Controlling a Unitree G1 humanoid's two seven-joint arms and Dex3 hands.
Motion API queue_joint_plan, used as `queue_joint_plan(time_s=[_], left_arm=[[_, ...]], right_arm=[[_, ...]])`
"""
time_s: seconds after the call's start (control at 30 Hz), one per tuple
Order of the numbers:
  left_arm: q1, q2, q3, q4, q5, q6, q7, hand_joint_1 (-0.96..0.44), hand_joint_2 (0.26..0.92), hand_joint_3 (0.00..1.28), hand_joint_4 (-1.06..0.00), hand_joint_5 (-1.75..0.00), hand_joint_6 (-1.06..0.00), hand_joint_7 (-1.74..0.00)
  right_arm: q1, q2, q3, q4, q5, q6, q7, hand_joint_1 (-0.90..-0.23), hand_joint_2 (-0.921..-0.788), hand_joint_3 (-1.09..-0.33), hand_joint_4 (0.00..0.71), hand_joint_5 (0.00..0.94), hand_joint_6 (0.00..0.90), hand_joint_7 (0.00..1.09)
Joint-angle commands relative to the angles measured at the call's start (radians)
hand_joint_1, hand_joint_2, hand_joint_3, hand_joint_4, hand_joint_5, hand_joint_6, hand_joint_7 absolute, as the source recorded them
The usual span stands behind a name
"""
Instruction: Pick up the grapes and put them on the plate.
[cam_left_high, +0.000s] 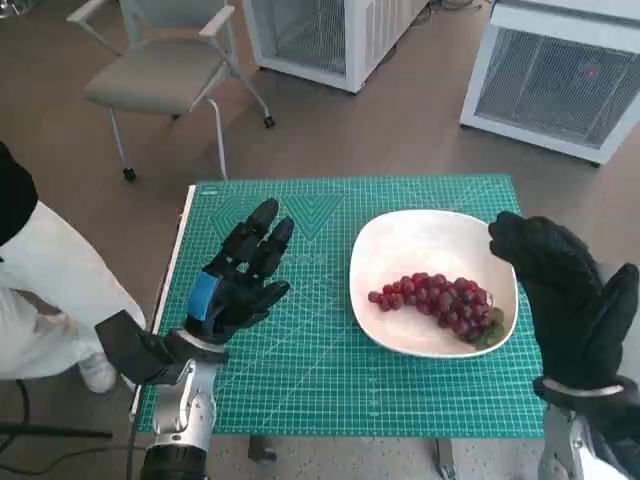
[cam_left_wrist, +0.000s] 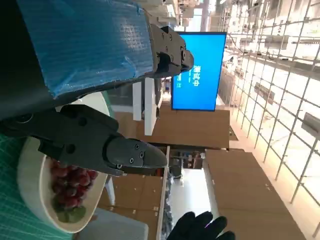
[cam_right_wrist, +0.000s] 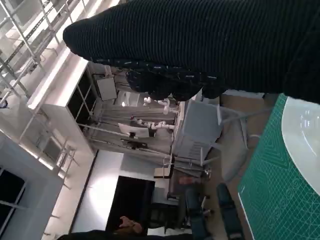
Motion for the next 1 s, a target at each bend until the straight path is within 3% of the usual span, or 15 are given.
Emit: queue_joint_plan(time_s=[0.03, 1.0], left_arm=[[0.027, 0.018, -0.014, -0.038, 0.008, 0.0, 0.003, -0.4, 0.921, 0.17, -0.2, -0.02, -0.29, -0.01], [0.064, 0.025, -0.043, -0.099, -0.006, 0.042, 0.016, -0.4, 0.921, 0.15, -0.24, -0.01, -0.3, -0.01]], right_arm=[[0.008, -0.009, -0.002, 0.002, 0.013, 0.018, 0.009, -0.434, -0.921, -0.626, 0.459, 0.595, 0.205, 0.91], [0.01, -0.01, -0.002, -0.003, 0.007, 0.026, 0.01, -0.431, -0.921, -0.629, 0.453, 0.603, 0.2, 0.92]])
